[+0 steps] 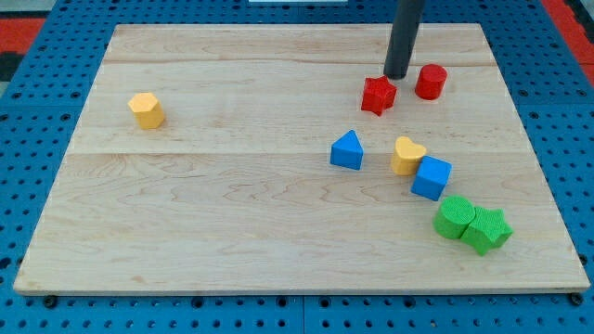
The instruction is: Push green star into yellow heart and blue cube
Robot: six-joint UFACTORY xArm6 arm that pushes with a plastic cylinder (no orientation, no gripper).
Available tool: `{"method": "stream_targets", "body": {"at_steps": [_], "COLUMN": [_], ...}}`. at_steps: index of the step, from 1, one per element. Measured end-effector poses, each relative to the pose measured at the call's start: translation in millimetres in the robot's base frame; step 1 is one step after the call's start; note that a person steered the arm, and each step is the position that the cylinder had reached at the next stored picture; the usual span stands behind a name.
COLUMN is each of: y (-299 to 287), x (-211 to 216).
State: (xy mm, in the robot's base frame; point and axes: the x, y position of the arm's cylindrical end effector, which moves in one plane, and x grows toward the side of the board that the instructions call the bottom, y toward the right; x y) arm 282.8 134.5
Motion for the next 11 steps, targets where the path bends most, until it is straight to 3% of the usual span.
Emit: {"method": "stream_targets", "body": {"at_steps": [1, 3, 5, 6, 7, 8, 10, 11], "y": [0.1, 56.0, 56.8, 60.3, 131.7, 210.4, 211.0, 210.5], "x": [-34.5, -15.1, 45.7, 43.8, 30.6, 56.3, 102.3, 145.5]}}
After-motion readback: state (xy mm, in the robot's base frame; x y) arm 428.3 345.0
